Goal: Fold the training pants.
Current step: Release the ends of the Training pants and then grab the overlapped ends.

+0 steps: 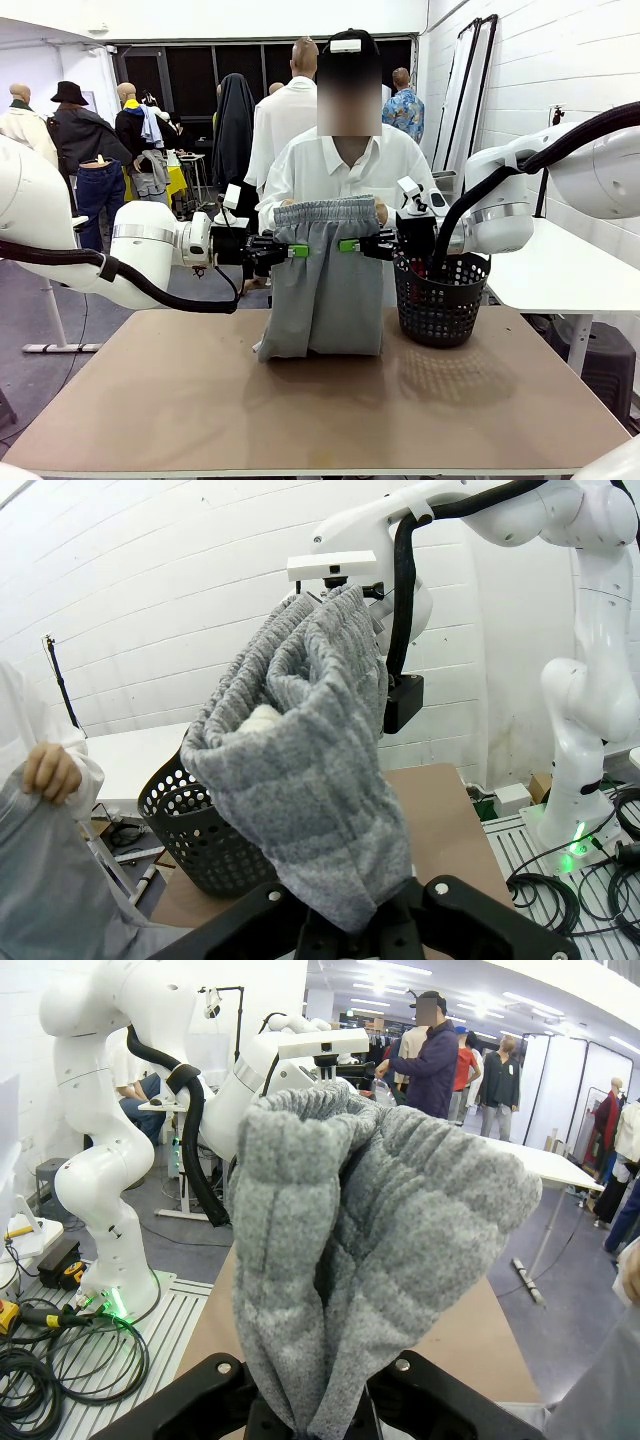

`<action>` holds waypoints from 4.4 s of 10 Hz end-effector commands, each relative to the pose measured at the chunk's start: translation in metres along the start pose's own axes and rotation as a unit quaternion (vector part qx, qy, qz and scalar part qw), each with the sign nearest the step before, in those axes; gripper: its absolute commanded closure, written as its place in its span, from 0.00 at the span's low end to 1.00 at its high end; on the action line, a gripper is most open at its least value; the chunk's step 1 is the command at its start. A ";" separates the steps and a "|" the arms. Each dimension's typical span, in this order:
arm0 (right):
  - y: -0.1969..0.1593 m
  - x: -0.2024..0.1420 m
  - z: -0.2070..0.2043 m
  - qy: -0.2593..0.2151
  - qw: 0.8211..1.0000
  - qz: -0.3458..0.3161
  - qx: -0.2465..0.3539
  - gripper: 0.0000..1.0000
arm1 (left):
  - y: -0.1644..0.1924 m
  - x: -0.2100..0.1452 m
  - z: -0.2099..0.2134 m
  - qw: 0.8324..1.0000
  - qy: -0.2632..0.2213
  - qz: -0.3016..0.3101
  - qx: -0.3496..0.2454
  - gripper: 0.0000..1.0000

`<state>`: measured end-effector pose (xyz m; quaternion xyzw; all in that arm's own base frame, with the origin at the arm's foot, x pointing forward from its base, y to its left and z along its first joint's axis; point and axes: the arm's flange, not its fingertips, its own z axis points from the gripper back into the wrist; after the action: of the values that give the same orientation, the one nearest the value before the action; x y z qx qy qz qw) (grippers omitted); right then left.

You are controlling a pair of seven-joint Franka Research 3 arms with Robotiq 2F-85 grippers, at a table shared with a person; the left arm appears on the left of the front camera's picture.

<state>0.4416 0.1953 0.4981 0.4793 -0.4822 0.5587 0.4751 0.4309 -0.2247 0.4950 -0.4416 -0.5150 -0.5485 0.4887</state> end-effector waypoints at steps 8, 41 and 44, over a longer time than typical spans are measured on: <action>0.001 0.001 -0.001 0.000 1.000 0.003 0.001 1.00 | -0.001 0.002 0.000 1.000 -0.009 0.004 0.003 1.00; 0.001 0.001 -0.001 0.000 1.000 0.003 0.001 1.00 | -0.001 0.002 0.000 1.000 -0.009 0.004 0.003 1.00; 0.001 0.001 -0.001 0.000 1.000 0.003 0.001 1.00 | -0.001 0.002 0.000 1.000 -0.009 0.004 0.003 1.00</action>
<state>0.4416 0.1950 0.4984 0.4790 -0.4825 0.5587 0.4750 0.4307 -0.2249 0.4952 -0.4421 -0.5151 -0.5485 0.4882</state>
